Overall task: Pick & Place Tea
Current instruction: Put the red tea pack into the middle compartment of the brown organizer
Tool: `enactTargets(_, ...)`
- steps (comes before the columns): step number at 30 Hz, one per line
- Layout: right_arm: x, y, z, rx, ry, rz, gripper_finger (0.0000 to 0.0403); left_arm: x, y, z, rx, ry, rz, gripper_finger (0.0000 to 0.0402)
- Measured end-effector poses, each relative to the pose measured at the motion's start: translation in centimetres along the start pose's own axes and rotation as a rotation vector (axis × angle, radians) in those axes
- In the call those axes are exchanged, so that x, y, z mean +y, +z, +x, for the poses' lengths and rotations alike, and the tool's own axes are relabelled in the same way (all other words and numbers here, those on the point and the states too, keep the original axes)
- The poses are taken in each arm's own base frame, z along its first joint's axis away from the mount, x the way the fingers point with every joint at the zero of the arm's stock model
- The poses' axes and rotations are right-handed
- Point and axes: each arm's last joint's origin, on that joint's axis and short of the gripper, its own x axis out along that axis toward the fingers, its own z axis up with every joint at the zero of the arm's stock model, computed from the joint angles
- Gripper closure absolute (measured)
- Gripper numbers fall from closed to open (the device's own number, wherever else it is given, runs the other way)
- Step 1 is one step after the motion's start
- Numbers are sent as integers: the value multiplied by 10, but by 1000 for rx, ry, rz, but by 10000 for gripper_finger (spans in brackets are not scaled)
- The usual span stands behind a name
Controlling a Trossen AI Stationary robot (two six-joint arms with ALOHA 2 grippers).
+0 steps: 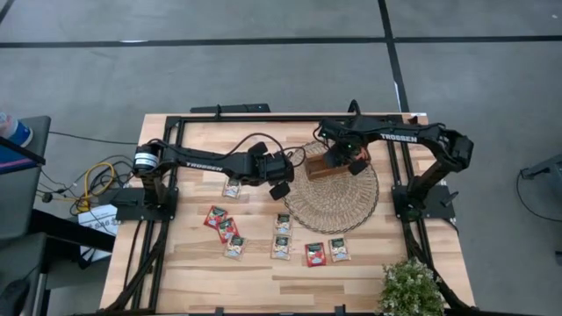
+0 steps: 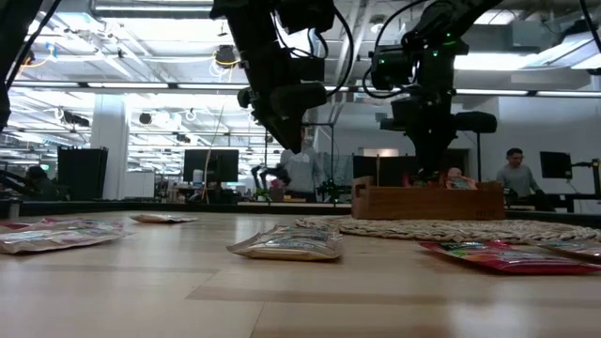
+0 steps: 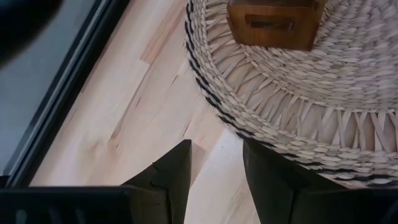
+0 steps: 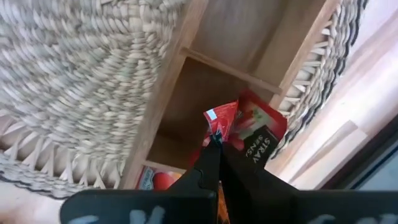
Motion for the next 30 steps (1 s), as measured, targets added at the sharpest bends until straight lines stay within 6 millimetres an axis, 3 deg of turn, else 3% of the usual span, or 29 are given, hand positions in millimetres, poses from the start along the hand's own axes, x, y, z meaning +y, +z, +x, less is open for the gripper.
enactTargets(12, -1, 4, 23, 72, 89, -14, 403, -3, 0, -2, -6, -5, 46, 263)
enactTargets(30, -1, -3, 8, 87, 20, 9, 380, -3, 0, -2, -6, -5, 54, 263)
